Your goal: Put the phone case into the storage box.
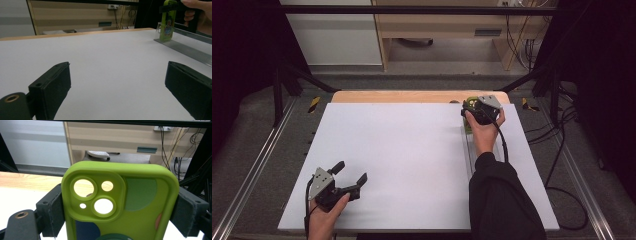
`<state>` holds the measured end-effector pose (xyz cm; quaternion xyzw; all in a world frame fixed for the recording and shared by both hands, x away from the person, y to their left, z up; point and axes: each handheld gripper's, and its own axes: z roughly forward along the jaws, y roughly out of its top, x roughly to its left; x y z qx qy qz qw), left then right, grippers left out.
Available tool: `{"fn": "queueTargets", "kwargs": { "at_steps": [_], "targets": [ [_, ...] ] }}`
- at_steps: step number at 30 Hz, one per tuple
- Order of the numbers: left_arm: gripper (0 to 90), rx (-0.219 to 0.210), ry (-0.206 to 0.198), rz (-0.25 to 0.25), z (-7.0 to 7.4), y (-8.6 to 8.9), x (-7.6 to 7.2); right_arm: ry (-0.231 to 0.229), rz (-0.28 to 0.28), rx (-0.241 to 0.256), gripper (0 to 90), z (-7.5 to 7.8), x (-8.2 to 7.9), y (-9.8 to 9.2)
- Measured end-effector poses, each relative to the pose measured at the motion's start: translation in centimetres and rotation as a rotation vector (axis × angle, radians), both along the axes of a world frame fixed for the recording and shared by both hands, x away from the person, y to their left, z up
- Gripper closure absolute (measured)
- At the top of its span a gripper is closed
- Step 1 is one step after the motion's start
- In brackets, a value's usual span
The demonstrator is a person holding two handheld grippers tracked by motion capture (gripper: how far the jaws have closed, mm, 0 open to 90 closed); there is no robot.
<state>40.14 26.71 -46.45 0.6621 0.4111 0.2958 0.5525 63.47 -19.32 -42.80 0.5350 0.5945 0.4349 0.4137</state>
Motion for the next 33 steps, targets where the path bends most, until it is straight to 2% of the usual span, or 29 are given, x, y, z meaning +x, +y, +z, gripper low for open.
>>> {"fn": "queueTargets", "kwargs": {
  "at_steps": [19,26,33],
  "targets": [
    [5.8,-0.001,0.000,0.001,0.01,0.02,-0.01,0.006,0.000,-0.004,10.0,-0.11,0.02,-0.08],
    [5.8,-0.002,-0.001,0.002,0.01,0.04,0.00,-0.002,0.001,-0.011,4.2,0.02,-0.08,-0.15],
    [5.8,-0.003,-0.002,0.004,0.02,0.07,-0.01,-0.021,0.006,-0.022,4.1,0.29,-0.27,0.10]
  ]
}}
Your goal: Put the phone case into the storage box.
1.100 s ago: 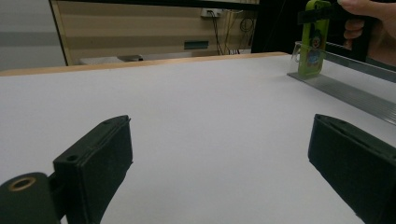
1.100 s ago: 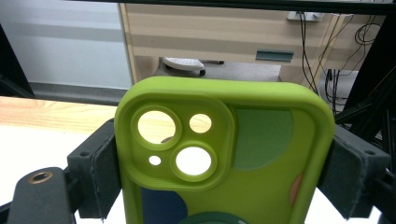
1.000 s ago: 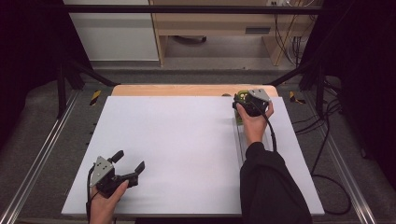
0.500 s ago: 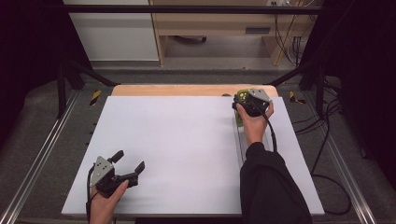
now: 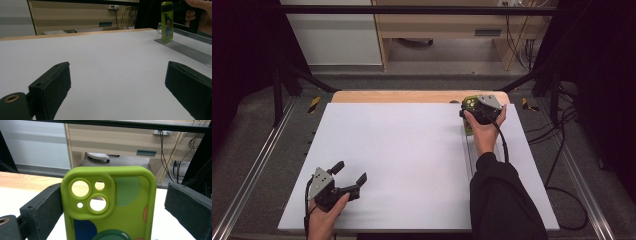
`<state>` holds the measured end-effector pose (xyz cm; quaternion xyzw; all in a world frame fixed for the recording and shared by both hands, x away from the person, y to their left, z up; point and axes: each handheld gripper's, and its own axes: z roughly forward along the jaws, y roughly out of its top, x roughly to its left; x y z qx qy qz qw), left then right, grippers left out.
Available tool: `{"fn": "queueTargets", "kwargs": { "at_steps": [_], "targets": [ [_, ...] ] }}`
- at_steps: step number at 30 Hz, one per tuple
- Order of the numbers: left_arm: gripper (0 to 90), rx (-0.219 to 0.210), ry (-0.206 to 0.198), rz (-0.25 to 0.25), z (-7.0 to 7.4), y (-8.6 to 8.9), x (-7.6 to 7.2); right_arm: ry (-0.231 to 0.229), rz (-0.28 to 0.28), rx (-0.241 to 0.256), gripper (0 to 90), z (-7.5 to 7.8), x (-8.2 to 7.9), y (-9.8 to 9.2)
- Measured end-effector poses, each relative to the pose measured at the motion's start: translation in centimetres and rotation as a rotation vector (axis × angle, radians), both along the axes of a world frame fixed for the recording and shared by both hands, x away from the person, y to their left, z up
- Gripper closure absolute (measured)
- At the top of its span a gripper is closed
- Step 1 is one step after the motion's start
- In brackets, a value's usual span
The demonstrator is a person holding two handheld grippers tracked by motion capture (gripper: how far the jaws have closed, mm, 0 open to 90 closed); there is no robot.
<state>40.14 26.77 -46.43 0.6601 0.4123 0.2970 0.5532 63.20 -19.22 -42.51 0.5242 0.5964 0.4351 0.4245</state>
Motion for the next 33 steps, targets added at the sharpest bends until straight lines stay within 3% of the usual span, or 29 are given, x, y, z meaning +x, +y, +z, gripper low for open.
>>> {"fn": "queueTargets", "kwargs": {
  "at_steps": [11,33],
  "targets": [
    [5.8,0.001,0.001,0.002,0.0,0.1,0.1,-0.004,0.006,0.008,5.4,0.5,-0.2,0.0],
    [5.4,-0.001,-0.003,0.007,0.0,0.2,0.0,0.016,0.030,0.035,4.1,3.2,-2.1,-0.9]
  ]
}}
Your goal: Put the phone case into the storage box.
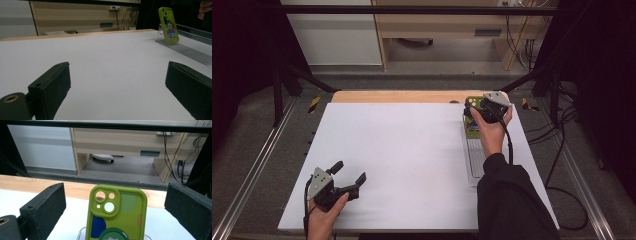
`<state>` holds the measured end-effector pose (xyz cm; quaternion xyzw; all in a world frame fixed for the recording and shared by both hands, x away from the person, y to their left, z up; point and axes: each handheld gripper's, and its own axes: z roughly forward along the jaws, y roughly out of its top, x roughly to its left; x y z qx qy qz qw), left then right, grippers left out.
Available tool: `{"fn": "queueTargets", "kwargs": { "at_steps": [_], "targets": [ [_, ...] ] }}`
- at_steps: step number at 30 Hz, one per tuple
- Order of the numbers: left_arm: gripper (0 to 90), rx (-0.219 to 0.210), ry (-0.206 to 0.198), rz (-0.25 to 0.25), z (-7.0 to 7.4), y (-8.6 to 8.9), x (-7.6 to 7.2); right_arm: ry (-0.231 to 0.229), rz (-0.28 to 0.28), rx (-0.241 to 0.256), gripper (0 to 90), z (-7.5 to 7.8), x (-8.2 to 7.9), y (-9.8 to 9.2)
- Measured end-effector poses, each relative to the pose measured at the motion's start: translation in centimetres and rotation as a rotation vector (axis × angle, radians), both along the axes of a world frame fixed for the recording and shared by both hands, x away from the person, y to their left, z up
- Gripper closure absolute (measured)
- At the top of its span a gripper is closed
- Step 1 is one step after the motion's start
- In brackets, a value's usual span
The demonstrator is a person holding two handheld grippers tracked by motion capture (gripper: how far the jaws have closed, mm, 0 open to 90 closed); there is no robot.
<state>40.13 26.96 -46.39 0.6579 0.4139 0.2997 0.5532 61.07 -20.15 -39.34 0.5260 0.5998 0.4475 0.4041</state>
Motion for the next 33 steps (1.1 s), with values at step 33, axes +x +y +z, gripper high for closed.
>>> {"fn": "queueTargets", "kwargs": {
  "at_steps": [33],
  "targets": [
    [4.1,-0.005,-0.006,0.026,0.2,0.9,-0.2,0.077,0.134,0.062,6.3,4.7,-4.3,-0.9]
  ]
}}
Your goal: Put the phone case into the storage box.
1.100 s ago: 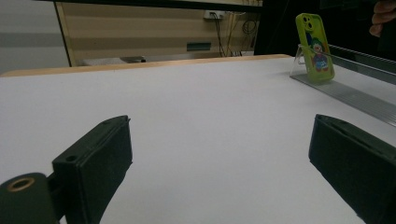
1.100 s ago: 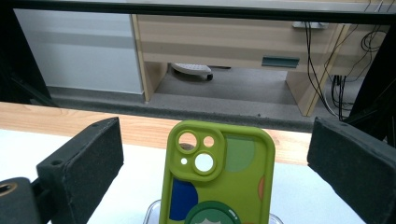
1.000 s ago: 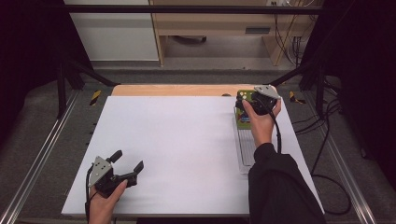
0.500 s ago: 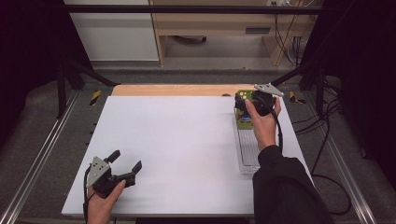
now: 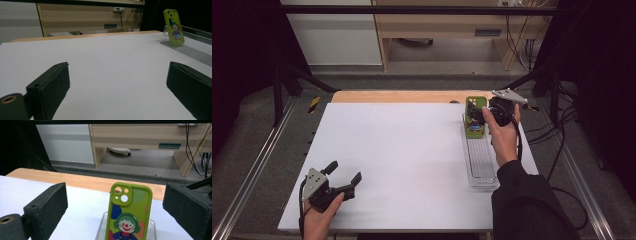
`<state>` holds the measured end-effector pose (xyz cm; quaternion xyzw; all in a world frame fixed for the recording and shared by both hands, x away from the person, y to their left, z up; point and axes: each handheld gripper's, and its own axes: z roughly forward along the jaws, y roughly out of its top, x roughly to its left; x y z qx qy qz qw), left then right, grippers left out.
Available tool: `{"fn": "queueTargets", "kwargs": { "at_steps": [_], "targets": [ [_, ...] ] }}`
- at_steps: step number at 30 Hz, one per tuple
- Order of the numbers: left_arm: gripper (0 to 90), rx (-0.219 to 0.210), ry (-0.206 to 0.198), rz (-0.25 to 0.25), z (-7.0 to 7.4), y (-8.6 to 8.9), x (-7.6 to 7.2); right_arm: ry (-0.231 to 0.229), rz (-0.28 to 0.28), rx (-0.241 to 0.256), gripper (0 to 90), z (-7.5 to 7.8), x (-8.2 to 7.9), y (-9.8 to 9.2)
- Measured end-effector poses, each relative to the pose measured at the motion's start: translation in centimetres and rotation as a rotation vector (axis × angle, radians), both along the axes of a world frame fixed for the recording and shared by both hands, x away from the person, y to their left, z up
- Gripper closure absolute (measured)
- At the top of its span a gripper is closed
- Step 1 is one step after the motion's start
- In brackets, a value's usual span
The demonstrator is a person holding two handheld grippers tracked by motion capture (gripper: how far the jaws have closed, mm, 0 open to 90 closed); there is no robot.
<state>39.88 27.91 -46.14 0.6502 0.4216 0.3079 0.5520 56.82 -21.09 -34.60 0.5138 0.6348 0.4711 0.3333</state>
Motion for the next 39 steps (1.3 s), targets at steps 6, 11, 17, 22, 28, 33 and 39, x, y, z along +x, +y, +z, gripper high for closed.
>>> {"fn": "queueTargets", "kwargs": {
  "at_steps": [6,11,17,22,28,33,39],
  "targets": [
    [3.8,-0.001,0.001,0.003,0.0,0.3,0.0,-0.016,0.019,0.008,6.0,0.6,-0.7,-0.3],
    [3.4,0.012,-0.003,0.018,0.1,0.8,-0.3,-0.036,0.029,0.022,6.2,1.0,-1.2,-0.5],
    [2.1,0.000,-0.010,0.037,0.2,2.0,-0.8,-0.063,0.037,0.035,7.0,1.6,-2.0,-0.5],
    [2.2,-0.008,-0.013,0.043,0.3,2.6,-1.1,-0.111,0.038,0.030,6.6,2.1,-2.7,-0.8],
    [2.1,-0.022,-0.019,0.042,0.3,3.0,-1.3,-0.176,0.046,0.041,6.0,2.7,-3.8,-1.5],
    [2.1,-0.024,-0.019,0.036,0.2,3.0,-1.3,-0.220,0.058,0.036,5.3,3.3,-5.2,-2.1],
    [1.9,-0.028,-0.023,0.032,0.2,3.0,-1.4,-0.272,0.090,0.040,3.0,3.6,-6.9,-2.8]
  ]
}}
